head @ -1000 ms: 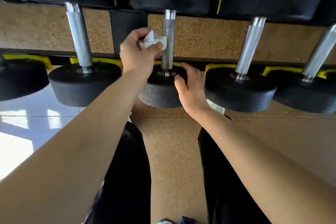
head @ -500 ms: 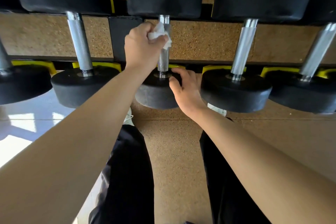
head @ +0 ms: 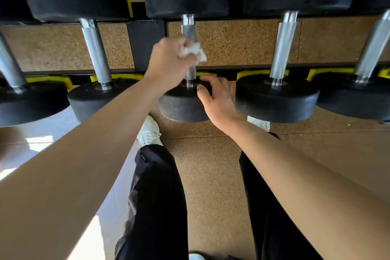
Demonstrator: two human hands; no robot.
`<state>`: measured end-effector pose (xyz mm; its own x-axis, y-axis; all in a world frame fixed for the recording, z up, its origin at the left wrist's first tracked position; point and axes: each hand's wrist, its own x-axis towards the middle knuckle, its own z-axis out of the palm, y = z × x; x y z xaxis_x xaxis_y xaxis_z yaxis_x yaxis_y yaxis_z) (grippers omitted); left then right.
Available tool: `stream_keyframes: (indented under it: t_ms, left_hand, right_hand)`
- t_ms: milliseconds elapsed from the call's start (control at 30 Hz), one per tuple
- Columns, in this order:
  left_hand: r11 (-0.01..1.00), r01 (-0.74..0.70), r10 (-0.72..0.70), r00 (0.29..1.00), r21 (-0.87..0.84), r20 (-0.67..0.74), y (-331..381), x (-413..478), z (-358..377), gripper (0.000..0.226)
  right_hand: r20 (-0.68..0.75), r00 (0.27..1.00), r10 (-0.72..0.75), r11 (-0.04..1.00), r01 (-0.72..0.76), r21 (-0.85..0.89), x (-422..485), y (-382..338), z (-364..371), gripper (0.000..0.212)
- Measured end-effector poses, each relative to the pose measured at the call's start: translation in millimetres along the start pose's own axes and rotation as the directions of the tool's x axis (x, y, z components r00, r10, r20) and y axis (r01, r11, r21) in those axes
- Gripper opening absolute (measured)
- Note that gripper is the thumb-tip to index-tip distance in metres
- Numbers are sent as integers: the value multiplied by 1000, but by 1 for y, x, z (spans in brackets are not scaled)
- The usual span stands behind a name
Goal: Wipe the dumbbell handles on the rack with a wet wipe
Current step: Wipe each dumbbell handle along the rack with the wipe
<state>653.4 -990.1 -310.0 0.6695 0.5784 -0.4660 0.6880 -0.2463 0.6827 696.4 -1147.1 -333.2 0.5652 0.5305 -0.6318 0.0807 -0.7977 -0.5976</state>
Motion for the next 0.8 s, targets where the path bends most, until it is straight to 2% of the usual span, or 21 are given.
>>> stream_keyframes:
  t_ms: [67,100,267,300,367,433,533,667,800]
  left_hand:
    - [1000,17,-20,990,-26,-141,5,5,1,22]
    - [998,63,-63,988,0,-141,4,5,3,22]
    - [934,318,-337,936,161,106,-23,-17,6,12]
    - [933,342,-355,925,116,135,-29,-21,4,12]
    - [926,352,-332,931,-136,148,-31,-26,-1,10]
    - [876,317,-275,948,-363,163,-27,-28,-4,10]
    - [875,263,-192,959,-405,207,-20,-32,-7,8]
    - [878,283,-242,958,-385,152,-33,-31,-8,13]
    - [967,225,-214,971,-116,105,-57,-32,-8,11]
  right_hand:
    - [6,1000,4,1000,-4,2,-1,0,-1,41]
    - [9,1000,7,1000,-7,5,-1,0,-1,43]
    - [24,999,48,997,-49,54,0,-2,-13,63]
    - [17,999,45,997,-46,57,1,-3,-18,64]
    - [10,1000,-20,996,19,83,4,-8,-28,57]
    - [49,990,-132,979,122,164,7,-15,-35,44]
    - [130,968,-213,957,180,226,12,-25,-41,29]
    - [57,951,-305,944,310,-115,25,-25,-46,11]
    - [204,938,-279,893,332,-303,35,-29,-46,17]
